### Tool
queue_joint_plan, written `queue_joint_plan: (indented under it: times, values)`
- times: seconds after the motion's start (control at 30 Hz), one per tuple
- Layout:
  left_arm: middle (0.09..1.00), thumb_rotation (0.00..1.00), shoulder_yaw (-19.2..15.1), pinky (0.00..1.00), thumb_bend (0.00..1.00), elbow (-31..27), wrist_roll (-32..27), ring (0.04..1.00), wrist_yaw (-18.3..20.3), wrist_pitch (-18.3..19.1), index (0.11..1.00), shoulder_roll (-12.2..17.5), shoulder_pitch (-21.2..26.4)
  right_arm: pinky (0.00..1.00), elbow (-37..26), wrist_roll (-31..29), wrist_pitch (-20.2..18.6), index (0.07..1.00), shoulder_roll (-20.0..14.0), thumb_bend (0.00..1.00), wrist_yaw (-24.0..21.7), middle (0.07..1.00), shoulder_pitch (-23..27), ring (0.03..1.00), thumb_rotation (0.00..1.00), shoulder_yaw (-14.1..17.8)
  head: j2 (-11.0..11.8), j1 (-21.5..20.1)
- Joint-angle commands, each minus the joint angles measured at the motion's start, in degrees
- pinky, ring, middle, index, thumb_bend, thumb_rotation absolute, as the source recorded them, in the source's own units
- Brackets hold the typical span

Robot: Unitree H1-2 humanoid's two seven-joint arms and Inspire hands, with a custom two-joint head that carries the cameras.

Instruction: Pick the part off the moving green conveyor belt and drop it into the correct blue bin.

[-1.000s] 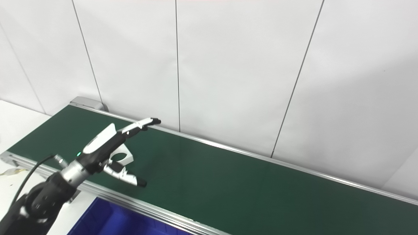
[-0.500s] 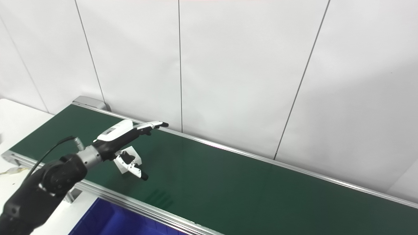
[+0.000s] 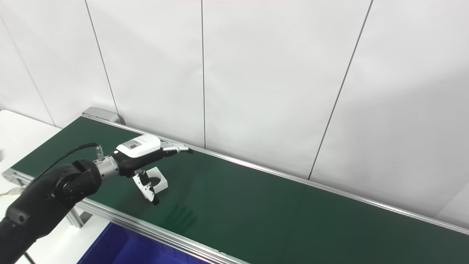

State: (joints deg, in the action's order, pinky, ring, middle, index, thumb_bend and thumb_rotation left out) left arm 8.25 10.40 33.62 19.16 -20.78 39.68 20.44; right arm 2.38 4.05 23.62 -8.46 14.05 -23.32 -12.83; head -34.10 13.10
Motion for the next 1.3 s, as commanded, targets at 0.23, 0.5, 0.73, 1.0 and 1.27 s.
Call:
queue_joint_plan:
  times: [0.23,0.5,0.73,1.0,1.27]
  values:
    - [0.915,0.12,1.4,0.85,0.97,0.7,3.8,0.91,-1.5,-3.5,0.886,3.8,4.0,0.94,-3.0,1.6,3.3,0.976,0.4,0.62,0.5,0.898,-1.3,0.889,0.49,-0.6,-1.0,-6.6]
    - [0.91,0.11,3.3,0.85,0.98,3.8,4.9,0.911,-3.2,-6.0,0.878,4.2,5.6,0.91,-4.1,4.4,3.3,0.96,0.9,0.64,2.0,0.882,-1.7,0.868,0.46,-2.2,-1.9,-13.4]
    - [0.901,0.1,7.4,0.85,0.96,5.4,3.9,0.907,-5.9,-6.1,0.872,4.9,7.6,0.87,-5.0,5.1,3.3,0.961,1.1,0.65,2.6,0.883,-1.8,0.846,0.39,-3.2,-2.6,-15.2]
    - [0.911,0.11,11.7,0.86,0.92,8.1,6.6,0.913,-8.0,-6.1,0.884,3.4,11.0,0.88,-4.7,5.8,3.3,0.953,0.8,0.66,4.3,0.878,-1.3,0.847,0.4,-4.0,-2.6,-13.9]
    - [0.923,0.06,11.3,0.87,0.92,8.1,7.8,0.922,-5.6,-3.8,0.892,0.4,12.0,0.9,-4.7,4.6,3.3,0.963,1.0,0.65,3.8,0.887,-1.6,0.862,0.41,-3.8,-2.8,-11.6]
